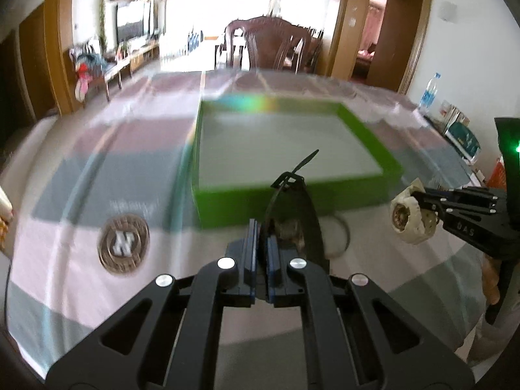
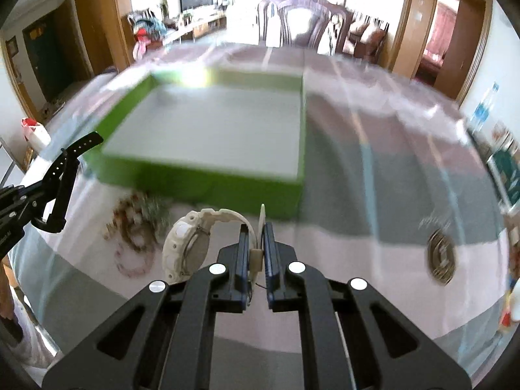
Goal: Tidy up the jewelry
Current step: 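Carry both watches into the green box and open both tools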
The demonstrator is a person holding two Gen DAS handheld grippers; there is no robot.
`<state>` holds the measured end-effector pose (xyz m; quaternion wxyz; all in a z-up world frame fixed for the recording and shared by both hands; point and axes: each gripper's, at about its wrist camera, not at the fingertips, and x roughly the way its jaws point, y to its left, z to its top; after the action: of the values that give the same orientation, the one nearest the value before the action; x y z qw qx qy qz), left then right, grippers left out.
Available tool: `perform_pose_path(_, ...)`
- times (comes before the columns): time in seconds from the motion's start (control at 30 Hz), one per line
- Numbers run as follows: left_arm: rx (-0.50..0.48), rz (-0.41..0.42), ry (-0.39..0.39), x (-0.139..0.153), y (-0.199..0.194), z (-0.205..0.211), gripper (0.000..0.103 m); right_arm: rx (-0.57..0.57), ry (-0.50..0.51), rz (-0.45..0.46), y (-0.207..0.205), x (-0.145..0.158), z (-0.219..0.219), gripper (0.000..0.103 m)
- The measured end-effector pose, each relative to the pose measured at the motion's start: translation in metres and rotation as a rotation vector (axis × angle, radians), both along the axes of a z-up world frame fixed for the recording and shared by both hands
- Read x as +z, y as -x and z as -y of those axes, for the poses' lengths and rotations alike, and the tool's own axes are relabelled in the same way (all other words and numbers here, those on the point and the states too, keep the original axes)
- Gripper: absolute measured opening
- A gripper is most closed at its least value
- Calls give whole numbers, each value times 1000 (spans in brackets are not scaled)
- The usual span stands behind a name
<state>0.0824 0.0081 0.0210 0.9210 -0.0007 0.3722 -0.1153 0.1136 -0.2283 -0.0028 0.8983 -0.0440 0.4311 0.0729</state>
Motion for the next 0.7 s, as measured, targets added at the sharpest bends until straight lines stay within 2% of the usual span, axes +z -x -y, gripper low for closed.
perform_pose_path(0.17,-25,87,-3,39,-21,4,6,-1,0,110,-10,41,-2,9)
perform_pose_path(0.23,-15,86,10,47,-42,6,6,-11,4,159,-20,52,-5,9)
perform_pose_path(0.3,-4,65,17,43,-61,5,6,-27,6,170,-35,54,-6,9)
perform_pose_path(0.47,52,-33,22,4,-118,7,6,-74,52,91,-86,19,-11,9)
perform_pose_path(0.57,65,-80,19,-17,-131,5,6,-86,65,19,-107,-11,-13,9)
perform_pose_path(0.7,64,-106,7,-32,-138,5,8,-93,72,-16,-114,-32,-12,10)
